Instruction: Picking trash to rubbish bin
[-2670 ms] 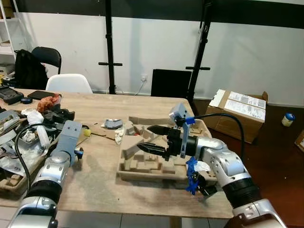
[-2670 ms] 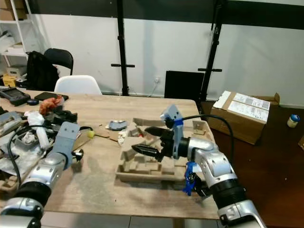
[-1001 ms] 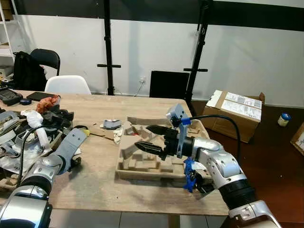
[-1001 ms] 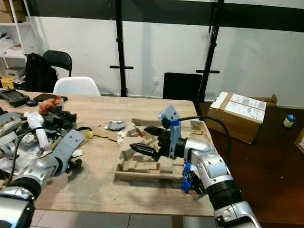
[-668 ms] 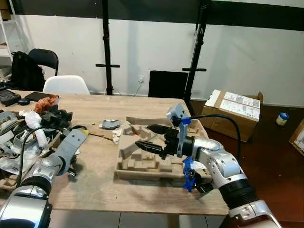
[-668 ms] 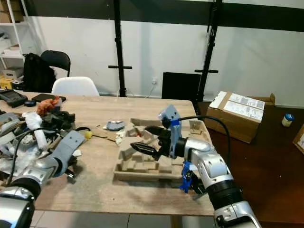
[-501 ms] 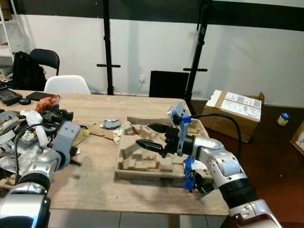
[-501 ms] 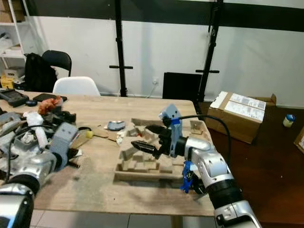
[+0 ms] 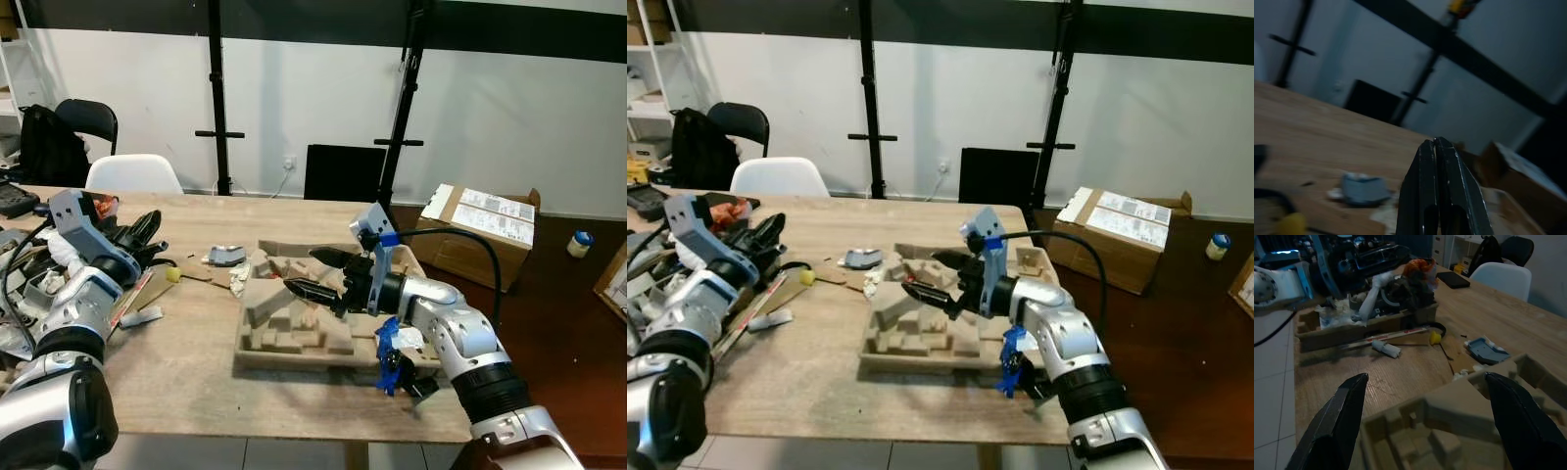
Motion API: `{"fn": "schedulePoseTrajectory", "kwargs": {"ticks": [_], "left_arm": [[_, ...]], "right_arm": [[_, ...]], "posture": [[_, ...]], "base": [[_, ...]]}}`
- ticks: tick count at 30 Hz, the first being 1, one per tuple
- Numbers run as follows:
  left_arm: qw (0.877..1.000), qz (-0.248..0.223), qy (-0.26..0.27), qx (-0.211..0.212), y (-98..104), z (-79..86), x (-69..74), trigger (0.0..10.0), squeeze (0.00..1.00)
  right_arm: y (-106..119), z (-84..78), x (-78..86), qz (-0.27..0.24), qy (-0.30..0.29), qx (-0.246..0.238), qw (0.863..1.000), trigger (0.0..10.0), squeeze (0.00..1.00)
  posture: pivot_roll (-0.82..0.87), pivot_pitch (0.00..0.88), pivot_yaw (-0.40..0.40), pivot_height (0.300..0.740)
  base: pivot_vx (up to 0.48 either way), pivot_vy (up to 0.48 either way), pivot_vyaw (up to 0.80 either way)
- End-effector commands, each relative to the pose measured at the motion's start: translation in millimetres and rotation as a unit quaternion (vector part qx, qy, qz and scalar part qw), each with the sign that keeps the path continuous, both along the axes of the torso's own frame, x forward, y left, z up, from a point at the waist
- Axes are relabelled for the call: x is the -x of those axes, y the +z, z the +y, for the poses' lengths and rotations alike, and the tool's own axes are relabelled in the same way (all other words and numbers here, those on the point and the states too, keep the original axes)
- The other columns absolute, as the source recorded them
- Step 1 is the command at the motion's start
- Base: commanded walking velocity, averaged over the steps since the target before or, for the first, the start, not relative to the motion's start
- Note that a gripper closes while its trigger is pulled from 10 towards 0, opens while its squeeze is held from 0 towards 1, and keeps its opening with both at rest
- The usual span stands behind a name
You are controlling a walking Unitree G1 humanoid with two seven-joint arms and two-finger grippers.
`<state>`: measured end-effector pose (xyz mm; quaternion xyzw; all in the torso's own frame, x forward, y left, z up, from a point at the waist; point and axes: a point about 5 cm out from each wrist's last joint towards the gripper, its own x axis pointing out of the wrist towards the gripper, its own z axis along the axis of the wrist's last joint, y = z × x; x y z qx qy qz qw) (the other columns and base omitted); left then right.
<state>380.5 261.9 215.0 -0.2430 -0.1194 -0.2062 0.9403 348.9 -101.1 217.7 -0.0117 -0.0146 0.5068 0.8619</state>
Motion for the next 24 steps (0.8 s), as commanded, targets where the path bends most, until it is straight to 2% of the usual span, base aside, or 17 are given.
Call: {"fn": "schedulePoseTrajectory", "kwargs": {"ticks": [1, 7, 8, 9, 10, 11, 12, 13, 14, 15, 16, 17, 18, 20, 21, 22, 24], "left_arm": [[0.999, 0.011, -0.031, -0.002, -12, -6.9, 2.7, 0.0, 0.00], [0.999, -0.001, -0.043, 0.033, -13, -5.2, 5.6, 0.0, 0.00], [0.999, 0.014, -0.033, 0.008, -16, -5.3, 5.1, 0.0, 0.00], [0.998, 0.050, -0.010, -0.048, -25, -5.0, 4.2, 0.0, 0.00], [0.998, 0.050, -0.010, -0.048, -25, -5.0, 4.2, 0.0, 0.00], [0.986, 0.091, 0.002, -0.138, -36, -6.7, 4.5, 0.0, 0.00], [0.986, 0.091, 0.002, -0.138, -36, -6.7, 4.5, 0.0, 0.00], [0.961, 0.137, 0.012, -0.241, -51, -7.8, 6.2, 0.0, 0.00], [0.961, 0.137, 0.012, -0.241, -51, -7.8, 6.2, 0.0, 0.00], [0.917, 0.166, 0.019, -0.363, -65, -8.6, 8.9, 0.0, 0.00], [0.885, 0.176, 0.042, -0.428, -72, -8.0, 9.7, 2.8, 0.00], [0.878, 0.174, 0.061, -0.442, -74, -8.3, 9.1, 6.9, 0.00], [0.878, 0.171, 0.091, -0.438, -71, -7.9, 6.8, 10.0, 0.00], [0.880, 0.169, 0.115, -0.429, -68, -7.7, 4.6, 10.0, 0.00], [0.882, 0.162, 0.129, -0.424, -65, -8.8, 2.7, 10.0, 0.77], [0.892, 0.150, 0.128, -0.406, -62, -14.5, 0.1, 10.0, 1.00], [0.894, 0.141, 0.118, -0.408, -61, -19.1, -1.1, 10.0, 1.00]], "right_arm": [[0, -0.1, -1.2, -0.002, -0.003, 0.000, 1.000, 10.0, 0.00], [0, 0.2, -1.2, -0.002, -0.003, -0.001, 1.000, 10.0, 0.00], [-1, 0.1, -1.0, -0.002, -0.003, 0.000, 1.000, 10.0, 0.00], [-1, 0.0, -0.6, -0.002, -0.003, 0.000, 1.000, 10.0, 0.00], [-1, 0.0, -0.6, -0.002, -0.003, 0.000, 1.000, 10.0, 0.00], [-1, -0.1, -0.4, -0.002, -0.003, 0.000, 1.000, 10.0, 0.00], [-1, -0.1, -0.4, -0.002, -0.003, 0.000, 1.000, 10.0, 0.00], [-2, 0.0, -0.2, -0.002, -0.003, 0.000, 1.000, 10.0, 0.00], [-2, 0.0, -0.2, -0.002, -0.003, 0.000, 1.000, 10.0, 0.00], [-2, 0.2, 0.0, -0.002, -0.003, 0.000, 1.000, 10.0, 0.00], [-2, 0.8, 0.2, -0.001, -0.002, 0.000, 1.000, 10.0, 0.00], [-3, 1.5, 0.5, -0.001, -0.001, 0.000, 1.000, 10.0, 0.00], [-3, 2.1, 0.6, -0.001, 0.000, 0.000, 1.000, 10.0, 0.00], [-3, 2.7, 0.8, -0.002, 0.000, 0.000, 1.000, 10.0, 0.00], [-3, 3.1, 0.9, -0.002, 0.001, 0.000, 1.000, 10.0, 0.00], [-3, 3.6, 1.5, -0.002, 0.002, -0.001, 1.000, 10.0, 0.00], [-3, 4.0, 2.2, -0.002, 0.003, -0.001, 1.000, 10.0, 0.00]], "posture": [[0.09, 0.000, -0.045, 0.740], [0.09, 0.000, -0.043, 0.740], [0.09, 0.000, -0.041, 0.740], [0.09, 0.000, -0.041, 0.740], [0.09, 0.000, -0.041, 0.740], [0.09, 0.000, -0.042, 0.740], [0.09, 0.000, -0.042, 0.740], [0.09, 0.000, -0.042, 0.740], [0.09, 0.000, -0.042, 0.740], [0.09, 0.000, -0.042, 0.740], [0.09, 0.000, -0.043, 0.740], [0.09, 0.000, -0.042, 0.740], [0.09, 0.000, -0.042, 0.740], [0.08, 0.000, -0.042, 0.740], [0.08, 0.000, -0.042, 0.740], [0.08, 0.000, -0.042, 0.740], [0.08, 0.000, -0.042, 0.740]], "base": [[0.000, 0.000, 0.00], [0.000, 0.000, 0.00], [0.000, 0.000, 0.00], [0.000, 0.000, 0.00], [0.000, 0.000, 0.00], [0.000, 0.000, 0.00], [0.000, 0.000, 0.00], [0.000, 0.000, 0.00], [0.000, 0.000, 0.00], [0.000, 0.000, 0.00], [0.000, 0.000, 0.00], [0.000, 0.000, 0.00], [0.000, 0.000, 0.00], [0.000, 0.000, 0.00], [0.000, 0.000, 0.00], [0.000, 0.000, 0.00], [0.000, 0.000, 0.00]]}}
